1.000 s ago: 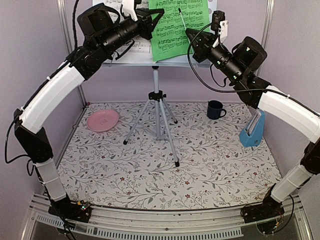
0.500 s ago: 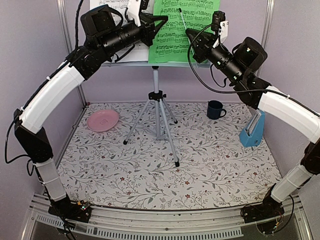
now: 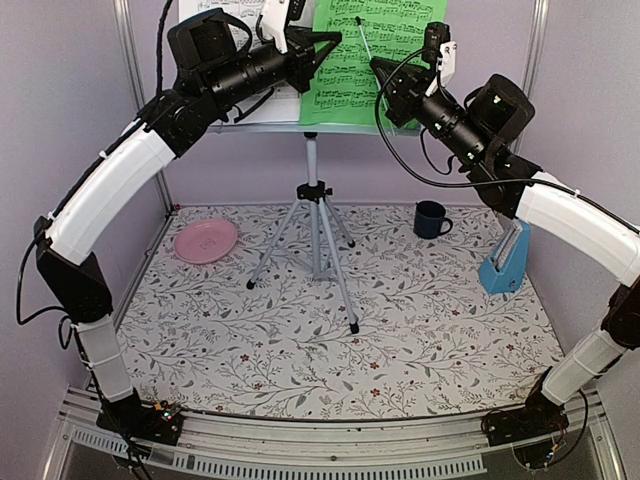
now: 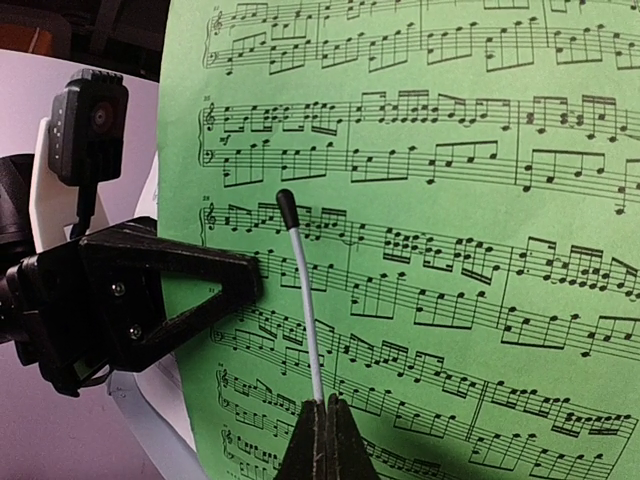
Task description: Set up the instrument practice props
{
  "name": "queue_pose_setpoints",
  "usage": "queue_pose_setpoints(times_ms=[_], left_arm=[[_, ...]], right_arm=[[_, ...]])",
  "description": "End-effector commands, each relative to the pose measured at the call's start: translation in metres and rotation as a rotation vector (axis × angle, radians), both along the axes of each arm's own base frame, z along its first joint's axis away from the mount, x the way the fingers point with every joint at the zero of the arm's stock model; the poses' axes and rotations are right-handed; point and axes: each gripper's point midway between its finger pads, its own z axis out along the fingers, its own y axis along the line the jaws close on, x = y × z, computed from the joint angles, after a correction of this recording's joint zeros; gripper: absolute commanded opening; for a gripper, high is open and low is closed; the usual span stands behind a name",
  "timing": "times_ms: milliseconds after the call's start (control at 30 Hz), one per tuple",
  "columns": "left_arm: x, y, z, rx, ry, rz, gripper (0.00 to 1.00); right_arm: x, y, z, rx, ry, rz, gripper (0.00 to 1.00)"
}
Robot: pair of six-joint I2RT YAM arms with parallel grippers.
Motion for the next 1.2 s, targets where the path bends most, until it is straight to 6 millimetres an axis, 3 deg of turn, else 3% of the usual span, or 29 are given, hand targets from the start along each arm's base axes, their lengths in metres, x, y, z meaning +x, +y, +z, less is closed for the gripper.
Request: queue_pose_setpoints(times_ms=[0, 133, 400, 600, 833, 1167], left_arm=[[0.005, -0.005, -0.004, 0.009, 0.001, -0.008, 0.01], [0.006, -0.007, -0.007, 0.013, 0.009, -0.010, 0.05], [0.007, -0.003, -0.004, 0.009, 0.005, 0.009, 0.13], [0.006, 0.004, -0.001, 0.013, 0.002, 0.035, 0.37], [-0.008, 0.021, 0.009, -0.003, -0.014, 0.058, 0.61], [-0.032, 0.041, 0.010, -0.003, -0.017, 0.114, 0.66]], right_arm=[[-0.007, -0.002, 0.003, 0.000, -0.016, 0.020, 0.00], [-0.006, -0.003, 0.002, 0.000, -0.012, 0.014, 0.00], [-0.005, -0.003, 0.002, 0.008, 0.000, 0.014, 0.31], [-0.006, -0.004, 0.003, 0.013, 0.006, 0.020, 0.44], [-0.014, -0.010, 0.006, 0.018, -0.005, 0.021, 0.49], [-0.029, -0.038, 0.008, 0.029, 0.002, -0.039, 0.69]])
